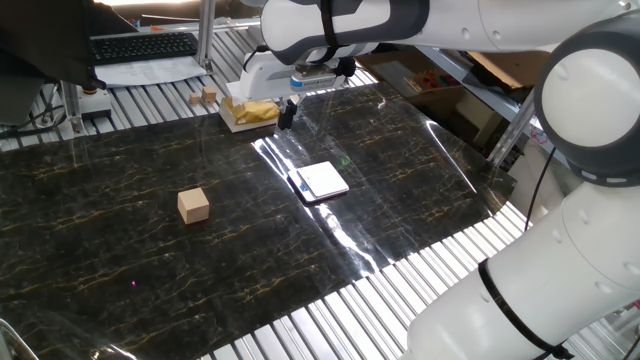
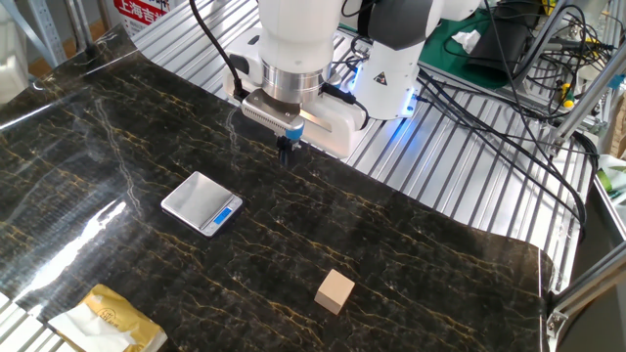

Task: Place the block on the scale

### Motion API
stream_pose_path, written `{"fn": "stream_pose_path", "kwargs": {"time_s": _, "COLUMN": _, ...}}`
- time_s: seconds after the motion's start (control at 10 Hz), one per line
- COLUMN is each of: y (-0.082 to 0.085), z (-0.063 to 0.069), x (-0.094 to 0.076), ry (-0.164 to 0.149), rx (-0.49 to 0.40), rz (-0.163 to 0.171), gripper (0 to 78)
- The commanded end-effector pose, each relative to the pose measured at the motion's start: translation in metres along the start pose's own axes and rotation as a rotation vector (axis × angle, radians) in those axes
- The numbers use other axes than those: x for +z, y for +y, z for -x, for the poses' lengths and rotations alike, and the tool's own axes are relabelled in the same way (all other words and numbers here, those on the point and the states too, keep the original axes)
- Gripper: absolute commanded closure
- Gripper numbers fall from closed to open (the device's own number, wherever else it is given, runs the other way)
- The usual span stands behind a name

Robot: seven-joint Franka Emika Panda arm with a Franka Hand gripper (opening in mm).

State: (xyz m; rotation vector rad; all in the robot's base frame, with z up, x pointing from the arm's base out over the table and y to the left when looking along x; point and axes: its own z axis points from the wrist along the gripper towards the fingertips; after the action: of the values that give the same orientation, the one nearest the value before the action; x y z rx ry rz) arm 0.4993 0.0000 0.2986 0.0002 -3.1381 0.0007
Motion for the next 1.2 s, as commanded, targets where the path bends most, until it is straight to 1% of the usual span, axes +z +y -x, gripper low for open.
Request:
{"fn": "stream_pose_path", "kwargs": {"time_s": 0.1, "y": 0.0001, "z": 0.0000, "x": -0.0001, "ry": -0.021, "rx": -0.152, "rz": 0.017, "gripper": 77.6}}
{"fn": "stream_pose_path", "kwargs": {"time_s": 0.2, "y": 0.0002, "z": -0.0001, "x": -0.0002, "ry": -0.020, "rx": -0.157, "rz": -0.001, "gripper": 77.6}}
{"fn": "stream_pose_path", "kwargs": {"time_s": 1.2, "y": 0.0005, "z": -0.0002, "x": -0.0003, "ry": -0.018, "rx": -0.151, "rz": 0.004, "gripper": 77.6}}
